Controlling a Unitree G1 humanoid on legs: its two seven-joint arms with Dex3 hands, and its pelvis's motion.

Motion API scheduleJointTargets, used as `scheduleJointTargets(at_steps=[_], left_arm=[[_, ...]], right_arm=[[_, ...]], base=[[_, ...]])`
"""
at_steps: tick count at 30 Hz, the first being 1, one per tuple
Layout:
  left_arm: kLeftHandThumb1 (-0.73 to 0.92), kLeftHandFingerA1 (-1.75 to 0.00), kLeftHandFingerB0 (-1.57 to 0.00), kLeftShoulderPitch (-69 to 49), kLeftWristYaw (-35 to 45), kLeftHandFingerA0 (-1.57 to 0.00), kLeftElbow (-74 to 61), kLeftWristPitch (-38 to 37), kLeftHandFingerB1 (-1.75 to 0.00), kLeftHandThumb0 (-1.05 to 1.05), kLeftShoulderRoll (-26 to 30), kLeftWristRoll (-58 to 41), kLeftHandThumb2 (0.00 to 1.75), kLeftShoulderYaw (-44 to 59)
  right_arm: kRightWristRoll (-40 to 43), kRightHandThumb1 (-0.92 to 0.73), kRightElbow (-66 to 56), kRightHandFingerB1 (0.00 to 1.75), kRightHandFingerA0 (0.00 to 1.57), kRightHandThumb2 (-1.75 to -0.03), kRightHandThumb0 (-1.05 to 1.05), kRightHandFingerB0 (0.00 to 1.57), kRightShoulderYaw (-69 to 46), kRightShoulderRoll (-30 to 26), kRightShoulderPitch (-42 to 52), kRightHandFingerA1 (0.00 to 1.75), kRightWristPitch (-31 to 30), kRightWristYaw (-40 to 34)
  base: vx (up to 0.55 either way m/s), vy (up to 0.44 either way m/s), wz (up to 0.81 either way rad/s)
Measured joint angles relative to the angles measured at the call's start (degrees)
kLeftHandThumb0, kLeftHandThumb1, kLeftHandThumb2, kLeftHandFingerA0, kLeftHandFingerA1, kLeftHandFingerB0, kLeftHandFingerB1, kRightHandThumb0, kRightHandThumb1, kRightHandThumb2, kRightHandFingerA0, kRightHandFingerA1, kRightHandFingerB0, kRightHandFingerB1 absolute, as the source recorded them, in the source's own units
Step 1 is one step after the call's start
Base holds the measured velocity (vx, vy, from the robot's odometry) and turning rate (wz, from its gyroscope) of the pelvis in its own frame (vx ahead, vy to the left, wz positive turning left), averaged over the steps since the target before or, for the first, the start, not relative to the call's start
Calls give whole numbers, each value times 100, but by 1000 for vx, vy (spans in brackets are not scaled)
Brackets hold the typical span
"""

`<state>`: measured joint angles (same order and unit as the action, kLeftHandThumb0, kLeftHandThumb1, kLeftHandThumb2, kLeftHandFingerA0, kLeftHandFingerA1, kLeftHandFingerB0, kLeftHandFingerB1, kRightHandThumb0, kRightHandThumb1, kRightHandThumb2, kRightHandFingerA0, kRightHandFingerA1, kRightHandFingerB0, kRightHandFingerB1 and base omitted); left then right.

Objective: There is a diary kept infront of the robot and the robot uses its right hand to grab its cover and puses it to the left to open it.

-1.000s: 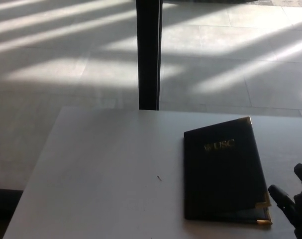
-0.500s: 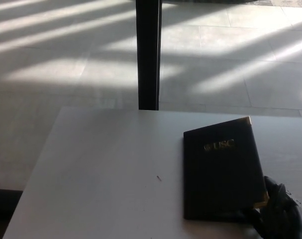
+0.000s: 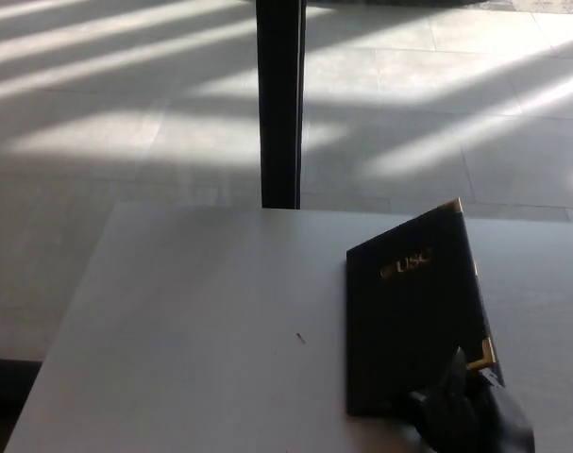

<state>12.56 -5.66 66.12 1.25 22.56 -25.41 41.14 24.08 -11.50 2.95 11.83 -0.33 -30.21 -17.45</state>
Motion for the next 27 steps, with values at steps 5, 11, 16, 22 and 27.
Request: scheduleJointTargets(at_steps=[5,11,16,22,27], left_arm=[[77,-146,-18,1,-20,-79,-2,0,-107,-105,16,-15,164,-21],[77,-161,-26,5,-22,-106,-14,0,-112,-105,42,-18,164,-110],[78,-135,-15,15,-33,-59,-25,1,-105,-105,57,-15,164,-196],[74,-144,-13,58,-29,-77,-23,1,-103,-105,64,-16,161,-240],[72,-142,-7,130,-31,-70,-22,1,-101,-105,65,-13,161,-291]], right_arm=[[-209,-92,13,48,30,-89,-72,19,358,-26,-252,64,43,-72],[-648,-92,97,54,28,-113,-67,17,589,-59,-625,68,46,-184],[-1123,-92,169,56,36,-99,-69,26,989,-354,-717,70,79,-169],[-1671,-65,264,57,24,-122,-31,15,1591,-879,-716,63,308,-140],[-2037,-92,266,56,40,-74,-65,29,2078,-1283,-715,70,507,-120]], base=[[0,0,0],[0,0,0],[0,0,0],[0,0,0],[0,0,0]])
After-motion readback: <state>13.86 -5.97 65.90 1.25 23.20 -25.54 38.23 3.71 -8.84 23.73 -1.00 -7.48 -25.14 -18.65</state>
